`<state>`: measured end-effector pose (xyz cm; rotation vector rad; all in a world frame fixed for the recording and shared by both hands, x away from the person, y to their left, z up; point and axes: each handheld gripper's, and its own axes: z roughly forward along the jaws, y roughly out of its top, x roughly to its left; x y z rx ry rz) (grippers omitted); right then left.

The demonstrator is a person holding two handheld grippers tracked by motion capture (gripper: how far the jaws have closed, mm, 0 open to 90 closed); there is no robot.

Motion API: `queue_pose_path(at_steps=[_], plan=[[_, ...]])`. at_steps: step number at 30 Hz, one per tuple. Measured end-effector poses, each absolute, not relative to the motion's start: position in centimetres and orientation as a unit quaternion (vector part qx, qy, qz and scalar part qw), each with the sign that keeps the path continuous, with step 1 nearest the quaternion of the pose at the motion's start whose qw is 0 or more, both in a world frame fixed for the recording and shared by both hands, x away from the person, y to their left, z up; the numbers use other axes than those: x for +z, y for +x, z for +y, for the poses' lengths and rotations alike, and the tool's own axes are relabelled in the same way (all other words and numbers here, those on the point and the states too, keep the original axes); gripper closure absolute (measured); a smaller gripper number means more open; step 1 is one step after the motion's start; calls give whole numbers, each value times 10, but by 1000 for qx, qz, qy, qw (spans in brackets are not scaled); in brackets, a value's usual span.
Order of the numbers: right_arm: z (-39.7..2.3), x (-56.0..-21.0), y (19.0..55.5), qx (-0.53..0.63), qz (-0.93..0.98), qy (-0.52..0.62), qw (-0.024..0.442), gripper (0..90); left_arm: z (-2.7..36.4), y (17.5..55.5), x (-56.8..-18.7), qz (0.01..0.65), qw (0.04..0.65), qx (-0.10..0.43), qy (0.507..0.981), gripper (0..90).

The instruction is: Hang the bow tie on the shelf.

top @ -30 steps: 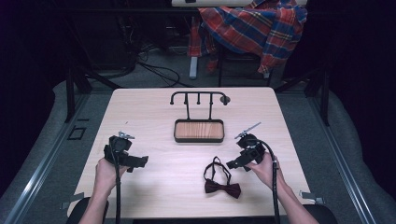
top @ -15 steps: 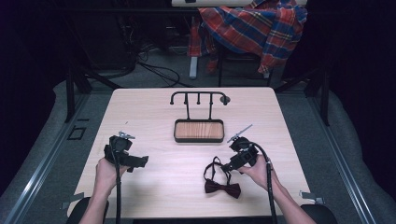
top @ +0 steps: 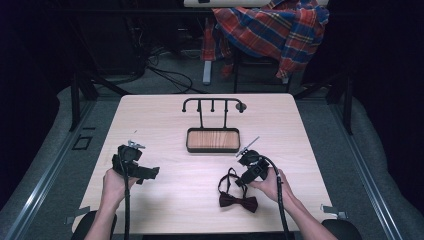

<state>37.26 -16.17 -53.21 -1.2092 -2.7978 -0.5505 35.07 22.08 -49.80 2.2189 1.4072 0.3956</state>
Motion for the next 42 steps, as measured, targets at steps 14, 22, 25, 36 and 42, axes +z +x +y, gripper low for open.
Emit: queue_pose_path(at_steps=[14,22,25,36,42], plan=[[-158,-533,372,-160,-910,-382,24,648,220,351,-498,512,234,149,813,2],[-156,-535,370,-159,-908,-388,13,701,218,350,-498,505,228,150,819,3],[-156,-535,371,-152,-911,-384,11,721,218,350,-499,503,227,151,820,3],[-154,-539,369,-141,-914,-382,3,822,216,349,-498,502,225,153,821,3],[-152,-540,369,-134,-917,-375,-13,782,216,349,-499,498,232,147,823,3]])
